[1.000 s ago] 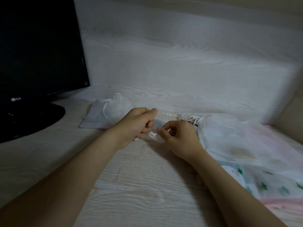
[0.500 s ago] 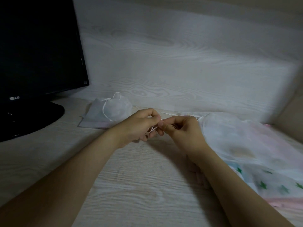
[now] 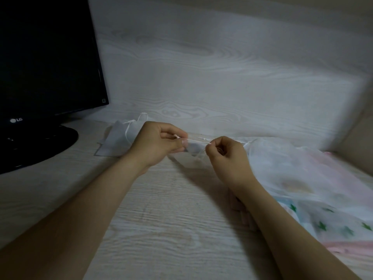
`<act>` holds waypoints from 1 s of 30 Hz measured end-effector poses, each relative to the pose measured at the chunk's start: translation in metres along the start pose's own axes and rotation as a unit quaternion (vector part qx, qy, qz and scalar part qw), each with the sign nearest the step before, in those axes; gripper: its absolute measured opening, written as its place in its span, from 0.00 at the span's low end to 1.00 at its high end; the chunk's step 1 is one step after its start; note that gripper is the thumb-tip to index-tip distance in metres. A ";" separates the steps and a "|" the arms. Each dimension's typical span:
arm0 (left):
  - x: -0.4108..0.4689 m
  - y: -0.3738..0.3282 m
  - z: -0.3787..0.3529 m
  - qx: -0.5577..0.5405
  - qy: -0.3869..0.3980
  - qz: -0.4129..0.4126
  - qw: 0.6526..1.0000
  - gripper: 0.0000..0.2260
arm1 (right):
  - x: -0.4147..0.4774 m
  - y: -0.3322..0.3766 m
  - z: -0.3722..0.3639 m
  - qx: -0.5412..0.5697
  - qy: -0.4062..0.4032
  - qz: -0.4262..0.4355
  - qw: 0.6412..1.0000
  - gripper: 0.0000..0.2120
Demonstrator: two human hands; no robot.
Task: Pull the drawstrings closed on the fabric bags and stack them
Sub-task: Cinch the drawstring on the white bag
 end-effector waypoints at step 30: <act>-0.009 -0.005 -0.019 0.289 0.014 -0.087 0.953 0.04 | -0.006 -0.001 -0.012 -0.061 0.073 0.082 0.992 0.07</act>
Point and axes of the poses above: each hand's wrist, its own x-axis towards the middle knuckle, its own z-axis out of the back of the hand, y = z × x, the point moved 1 cm from there along x, towards the middle knuckle, and after that the axes turned 10 degrees about z, right-handed, at the moved point
